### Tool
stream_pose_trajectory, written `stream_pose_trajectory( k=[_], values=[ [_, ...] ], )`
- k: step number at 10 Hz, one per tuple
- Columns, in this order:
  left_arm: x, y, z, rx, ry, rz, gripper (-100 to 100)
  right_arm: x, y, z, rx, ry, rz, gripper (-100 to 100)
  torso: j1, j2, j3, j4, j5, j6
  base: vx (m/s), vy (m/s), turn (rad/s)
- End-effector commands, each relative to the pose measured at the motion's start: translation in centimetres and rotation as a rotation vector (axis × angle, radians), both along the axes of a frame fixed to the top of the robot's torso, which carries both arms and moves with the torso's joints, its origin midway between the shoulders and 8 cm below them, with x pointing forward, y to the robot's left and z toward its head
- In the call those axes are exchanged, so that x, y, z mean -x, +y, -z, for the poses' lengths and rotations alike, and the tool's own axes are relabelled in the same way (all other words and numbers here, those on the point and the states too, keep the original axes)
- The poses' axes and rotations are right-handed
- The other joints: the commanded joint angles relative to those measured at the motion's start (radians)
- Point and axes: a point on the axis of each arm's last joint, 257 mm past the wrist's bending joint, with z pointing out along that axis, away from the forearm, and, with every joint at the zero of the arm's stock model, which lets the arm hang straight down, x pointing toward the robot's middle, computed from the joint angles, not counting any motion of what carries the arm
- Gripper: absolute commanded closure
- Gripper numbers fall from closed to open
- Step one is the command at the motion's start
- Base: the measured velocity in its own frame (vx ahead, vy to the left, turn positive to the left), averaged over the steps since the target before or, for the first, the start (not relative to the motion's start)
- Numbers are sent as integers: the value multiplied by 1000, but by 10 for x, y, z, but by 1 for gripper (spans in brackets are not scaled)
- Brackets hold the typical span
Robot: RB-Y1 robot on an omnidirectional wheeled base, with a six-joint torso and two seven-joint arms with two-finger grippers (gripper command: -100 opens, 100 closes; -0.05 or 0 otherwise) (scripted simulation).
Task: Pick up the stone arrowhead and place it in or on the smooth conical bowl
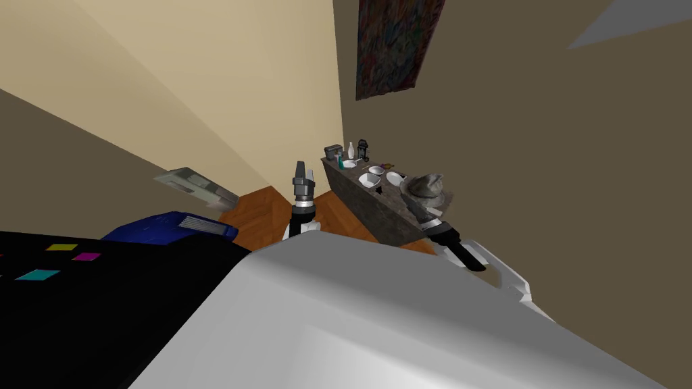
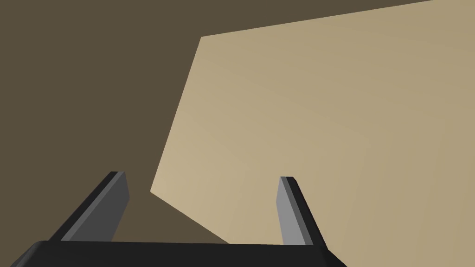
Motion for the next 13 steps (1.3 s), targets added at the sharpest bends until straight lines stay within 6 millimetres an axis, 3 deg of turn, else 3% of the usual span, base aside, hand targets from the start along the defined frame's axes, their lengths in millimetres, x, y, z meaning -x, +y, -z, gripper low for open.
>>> stream_pose_trajectory(
  k=[1, 2, 3, 6, 7, 9, 10, 13],
  values=[
    [0, 0, 0, 0, 0, 0, 0, -5, -9, 20, 74, 32, 0, -100, 0, 0, 0, 0, 0, 0, -7, 4, 176],
    [0, 0, 0, 0, 0, 0, 0, -7, -17, 36, 128, 57, 3, -100, 0, 0, 0, 0, 0, -1, -6, 5, 295],
    [0, 0, 0, 0, 0, 0, 0, -7, -20, 37, 141, 60, 1, -100, 0, 0, 0, 0, 0, -1, -2, -2, 98],
    [0, 0, 0, 0, 0, 0, 0, -12, -55, 79, 330, 128, 6, -100, 0, -2, -1, 0, 0, -1, 9, 5, 267],
    [0, 0, 0, 0, 0, 0, 0, -13, -61, 83, 344, 137, 11, -100, 0, -2, -1, -1, 0, -1, 16, -1, 134],
    [0, 0, 0, 0, 0, 0, 0, -14, -92, 106, 475, 179, 18, -100, 0, -2, -1, 0, 0, 0, 23, 10, 304],
    [0, 0, 0, 0, 0, 0, 0, -14, -94, 107, 477, 183, 22, -100, 1, -3, -2, -1, 0, -1, 22, 1, 104],
    [0, 0, 0, 0, 0, 0, 0, -15, -144, 132, 657, 238, 37, -100, 1, -3, -2, -1, 0, -1, 30, 9, 265]
  ],
)
